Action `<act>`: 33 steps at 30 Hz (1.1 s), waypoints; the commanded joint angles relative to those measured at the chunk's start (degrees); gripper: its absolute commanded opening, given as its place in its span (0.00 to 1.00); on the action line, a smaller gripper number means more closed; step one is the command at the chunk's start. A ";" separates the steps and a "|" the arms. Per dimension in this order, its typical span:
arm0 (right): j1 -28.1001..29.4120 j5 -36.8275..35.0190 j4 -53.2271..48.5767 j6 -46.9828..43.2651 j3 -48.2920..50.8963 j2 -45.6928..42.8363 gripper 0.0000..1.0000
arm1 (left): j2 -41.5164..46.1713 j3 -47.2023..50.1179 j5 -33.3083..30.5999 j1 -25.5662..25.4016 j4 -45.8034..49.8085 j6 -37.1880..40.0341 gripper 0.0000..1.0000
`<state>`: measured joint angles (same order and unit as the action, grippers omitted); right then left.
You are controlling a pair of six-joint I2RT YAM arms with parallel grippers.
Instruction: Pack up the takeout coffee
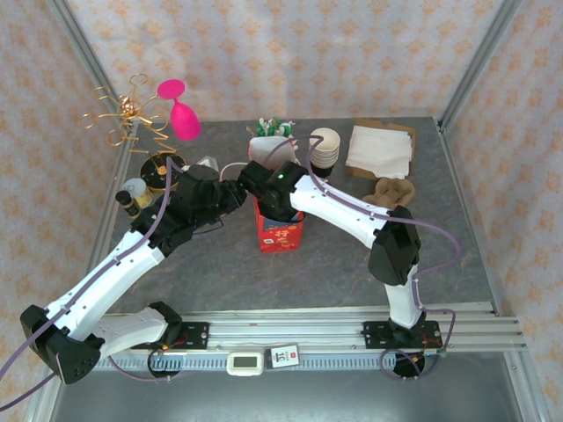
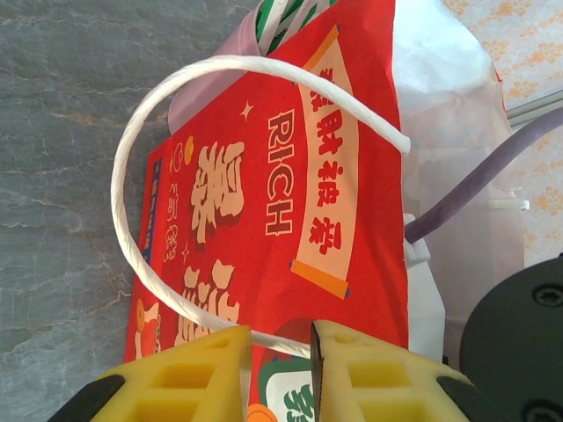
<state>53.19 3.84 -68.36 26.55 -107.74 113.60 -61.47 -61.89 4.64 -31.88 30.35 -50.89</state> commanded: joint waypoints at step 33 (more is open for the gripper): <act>-0.89 -1.80 -3.39 -1.52 -4.52 4.08 0.51 | 0.82 -1.22 0.54 -0.27 -1.04 0.53 0.27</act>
<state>52.82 3.86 -70.50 25.65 -111.07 115.18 -61.47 -61.89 4.25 -31.88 30.35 -50.89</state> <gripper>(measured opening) 0.564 0.273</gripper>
